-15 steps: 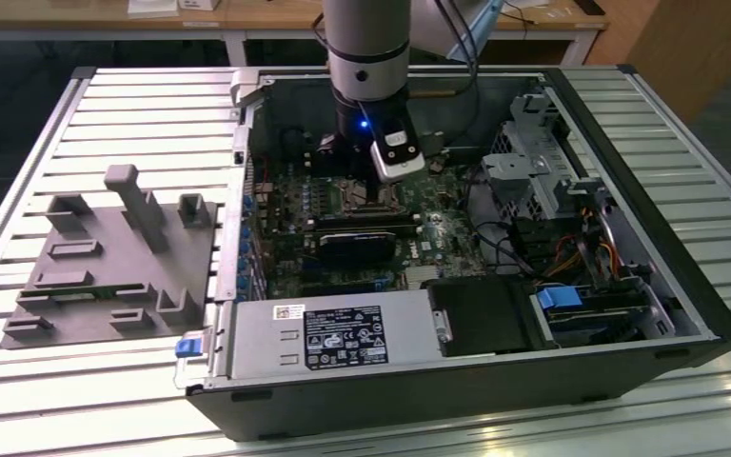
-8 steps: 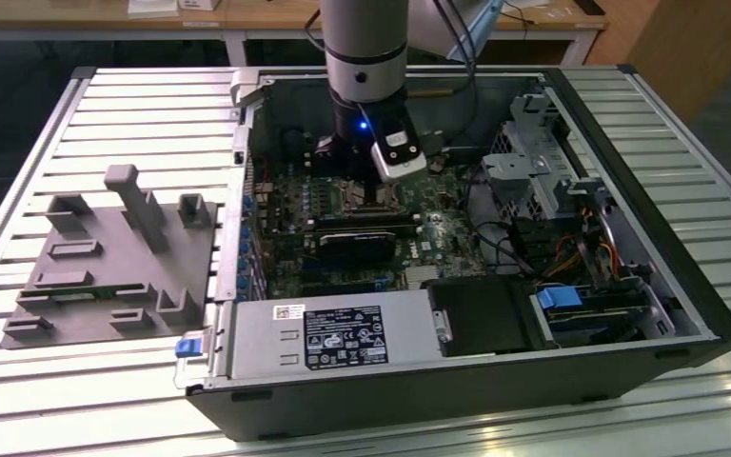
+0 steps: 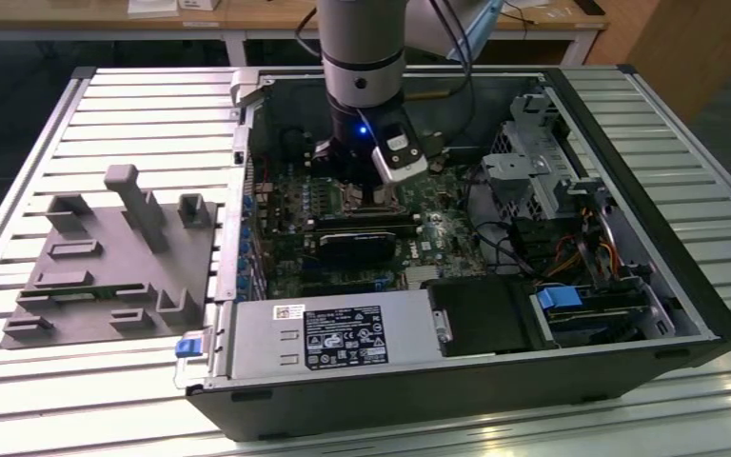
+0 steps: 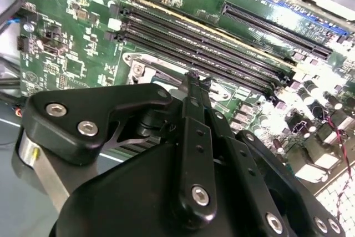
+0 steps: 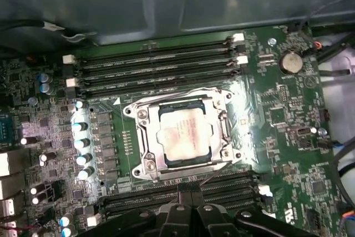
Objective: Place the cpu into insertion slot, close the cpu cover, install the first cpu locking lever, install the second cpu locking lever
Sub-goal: 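Install the second cpu locking lever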
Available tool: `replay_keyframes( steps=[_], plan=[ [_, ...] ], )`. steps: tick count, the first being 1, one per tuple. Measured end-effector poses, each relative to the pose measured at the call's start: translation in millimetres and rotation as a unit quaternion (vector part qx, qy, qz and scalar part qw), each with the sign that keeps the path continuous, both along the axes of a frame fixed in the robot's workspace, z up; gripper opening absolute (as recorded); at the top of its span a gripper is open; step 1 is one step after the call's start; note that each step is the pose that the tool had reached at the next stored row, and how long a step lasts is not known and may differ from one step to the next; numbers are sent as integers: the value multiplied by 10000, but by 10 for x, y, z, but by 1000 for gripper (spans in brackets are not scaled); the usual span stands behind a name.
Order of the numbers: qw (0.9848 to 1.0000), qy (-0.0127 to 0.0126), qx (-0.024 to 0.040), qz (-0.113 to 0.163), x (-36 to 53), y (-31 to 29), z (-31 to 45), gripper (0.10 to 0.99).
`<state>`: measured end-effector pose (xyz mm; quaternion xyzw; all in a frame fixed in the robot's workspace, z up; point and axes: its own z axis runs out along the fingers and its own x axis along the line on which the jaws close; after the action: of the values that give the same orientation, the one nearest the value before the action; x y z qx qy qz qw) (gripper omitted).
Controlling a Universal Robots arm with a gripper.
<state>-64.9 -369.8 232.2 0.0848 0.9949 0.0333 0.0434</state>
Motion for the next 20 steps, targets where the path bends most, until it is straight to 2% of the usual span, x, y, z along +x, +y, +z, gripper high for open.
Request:
replay_keyframes(
  steps=[4,7,15,17,20],
  plan=[
    [9999,0,90,72,-38,-13,-39,102],
    [9998,-1,190,87,-63,-39,-57,102],
    [9991,-3,407,89,-94,-170,-87,102],
    [9987,-3,493,90,-100,-196,-92,102],
    [9978,-5,661,90,-116,-227,-103,102]
  ],
)
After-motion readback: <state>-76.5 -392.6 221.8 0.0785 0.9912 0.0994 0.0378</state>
